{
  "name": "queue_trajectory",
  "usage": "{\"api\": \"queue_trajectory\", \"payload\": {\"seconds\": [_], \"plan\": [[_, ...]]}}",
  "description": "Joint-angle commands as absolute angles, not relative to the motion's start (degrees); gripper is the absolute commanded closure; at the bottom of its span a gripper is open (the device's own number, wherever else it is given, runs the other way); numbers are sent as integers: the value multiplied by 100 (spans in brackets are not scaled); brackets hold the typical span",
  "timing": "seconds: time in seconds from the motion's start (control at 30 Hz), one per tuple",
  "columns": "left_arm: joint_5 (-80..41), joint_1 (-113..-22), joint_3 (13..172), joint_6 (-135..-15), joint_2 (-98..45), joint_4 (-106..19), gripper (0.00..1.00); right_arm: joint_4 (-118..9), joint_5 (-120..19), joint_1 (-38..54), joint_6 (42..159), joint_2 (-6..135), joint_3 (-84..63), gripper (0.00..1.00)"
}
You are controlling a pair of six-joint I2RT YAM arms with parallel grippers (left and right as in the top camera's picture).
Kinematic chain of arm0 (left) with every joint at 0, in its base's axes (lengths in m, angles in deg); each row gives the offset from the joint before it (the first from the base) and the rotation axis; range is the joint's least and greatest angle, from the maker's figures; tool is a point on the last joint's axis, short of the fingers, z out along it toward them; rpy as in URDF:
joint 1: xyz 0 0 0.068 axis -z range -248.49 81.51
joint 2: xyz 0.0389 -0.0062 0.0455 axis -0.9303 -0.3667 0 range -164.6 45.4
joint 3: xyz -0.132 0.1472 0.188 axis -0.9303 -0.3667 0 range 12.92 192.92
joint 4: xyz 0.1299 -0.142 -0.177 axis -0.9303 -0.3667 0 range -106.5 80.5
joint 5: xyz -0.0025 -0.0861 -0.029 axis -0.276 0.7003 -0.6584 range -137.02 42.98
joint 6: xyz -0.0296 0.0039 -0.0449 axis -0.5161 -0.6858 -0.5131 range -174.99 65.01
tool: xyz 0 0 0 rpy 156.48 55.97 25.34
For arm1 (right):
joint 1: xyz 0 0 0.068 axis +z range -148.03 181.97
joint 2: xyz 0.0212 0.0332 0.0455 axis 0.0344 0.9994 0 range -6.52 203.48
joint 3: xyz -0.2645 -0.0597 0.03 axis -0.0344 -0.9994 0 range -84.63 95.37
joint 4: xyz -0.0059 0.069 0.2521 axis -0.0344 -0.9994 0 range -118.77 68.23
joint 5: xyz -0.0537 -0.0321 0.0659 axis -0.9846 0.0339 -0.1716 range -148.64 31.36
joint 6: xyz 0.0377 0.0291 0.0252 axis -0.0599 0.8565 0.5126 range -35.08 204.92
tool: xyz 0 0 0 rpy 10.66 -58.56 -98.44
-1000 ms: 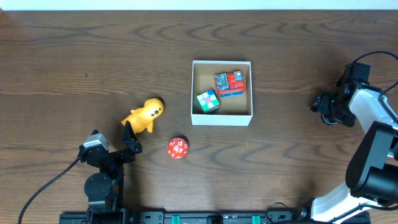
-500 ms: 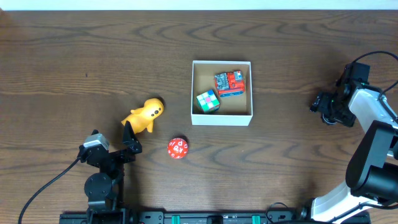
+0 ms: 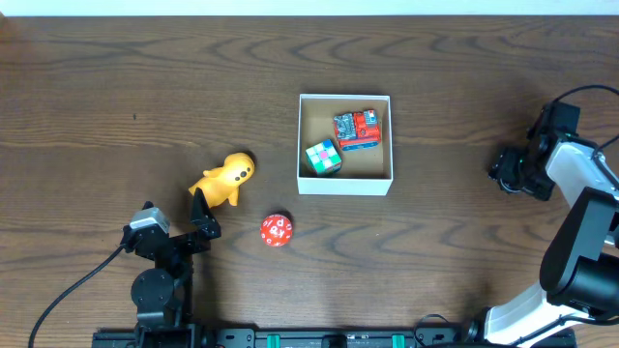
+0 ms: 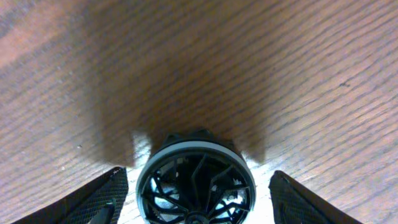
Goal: Pack container
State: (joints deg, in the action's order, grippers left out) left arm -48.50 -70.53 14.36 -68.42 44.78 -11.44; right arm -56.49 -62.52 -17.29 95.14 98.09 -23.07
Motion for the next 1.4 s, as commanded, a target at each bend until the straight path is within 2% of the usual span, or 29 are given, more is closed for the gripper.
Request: {"api": "queue_trajectory", "payload": {"seconds": [0.0, 0.3, 0.47, 0.77, 0.93, 1.37], "plan": [[-4898, -7046, 1315, -6748, 4517, -1353, 2, -5544, -6287, -1784, 9514, 9862, -2463, 25], [-4898, -7046, 1315, -6748, 4517, -1353, 2, -5429, -6117, -1784, 9514, 9860, -2522, 36], [-4898, -7044, 1315, -6748, 4517, -1353, 2, -5477, -6119, -1782, 9512, 9836, -2391, 54], [-4898, -7044, 1315, -6748, 4517, -1353, 2, -5684, -6025, -1660, 9439, 9490, -2248, 54], [-4898, -7046, 1315, -6748, 4517, -1353, 2, -5864, -5671, -1295, 9400, 9068, -2023, 53], [-4898, -7044, 1315, -6748, 4517, -1353, 2, -6001, -5549, 1003, 9404, 8380, -887, 58]]}}
